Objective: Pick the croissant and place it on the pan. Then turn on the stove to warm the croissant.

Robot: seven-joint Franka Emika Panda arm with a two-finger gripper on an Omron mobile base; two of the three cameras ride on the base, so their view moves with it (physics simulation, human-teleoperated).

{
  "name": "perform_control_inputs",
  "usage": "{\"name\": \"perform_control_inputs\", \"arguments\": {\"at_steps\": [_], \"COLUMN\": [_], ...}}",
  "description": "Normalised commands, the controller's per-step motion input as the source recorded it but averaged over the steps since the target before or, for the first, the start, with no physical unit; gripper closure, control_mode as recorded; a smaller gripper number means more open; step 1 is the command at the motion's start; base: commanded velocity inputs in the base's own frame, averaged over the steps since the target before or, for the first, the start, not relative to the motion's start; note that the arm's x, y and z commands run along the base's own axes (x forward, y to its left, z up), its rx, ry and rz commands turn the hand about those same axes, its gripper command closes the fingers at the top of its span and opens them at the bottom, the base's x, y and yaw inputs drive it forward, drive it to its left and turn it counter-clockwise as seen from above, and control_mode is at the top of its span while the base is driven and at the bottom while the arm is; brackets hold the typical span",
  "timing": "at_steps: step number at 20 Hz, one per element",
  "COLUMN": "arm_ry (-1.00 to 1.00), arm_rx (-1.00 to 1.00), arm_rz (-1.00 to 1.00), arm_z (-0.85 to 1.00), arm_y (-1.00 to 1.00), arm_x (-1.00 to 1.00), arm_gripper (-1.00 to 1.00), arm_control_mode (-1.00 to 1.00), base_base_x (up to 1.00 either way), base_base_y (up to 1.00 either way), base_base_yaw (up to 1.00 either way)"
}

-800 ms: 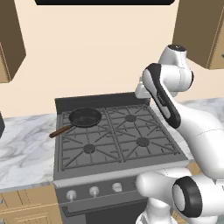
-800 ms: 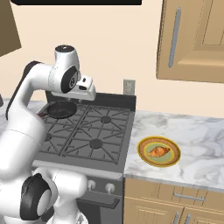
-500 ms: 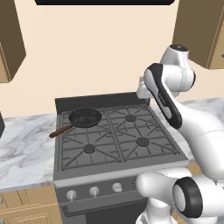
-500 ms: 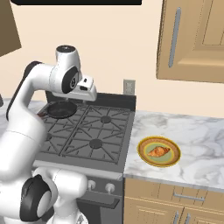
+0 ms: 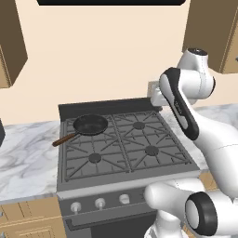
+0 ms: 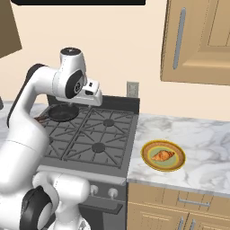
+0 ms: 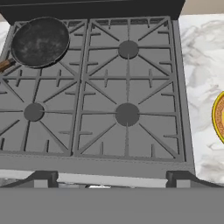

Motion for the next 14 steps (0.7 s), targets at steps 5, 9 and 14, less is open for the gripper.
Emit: {"name": "perform_control_inputs", "arguments": {"at_steps": [5,9,14], "arm_ry": [0.00,0.00,0.00], "arm_rx": [0.00,0.00,0.00], "arm_rz": [0.00,0.00,-0.01], "arm_z": [0.00,0.00,-0.02], "arm_y": [-0.06,-0.09,-0.17], "arm_x": [-0.09,-0.11,-0.13], "arm_gripper": [-1.00,-1.00,-1.00], "arm_control_mode": [-1.00,-1.00,-1.00], "base_base_x": [0.00,0.00,0.00], "base_base_y": [0.00,0.00,0.00], "base_base_yaw": [0.00,0.00,0.00]}}
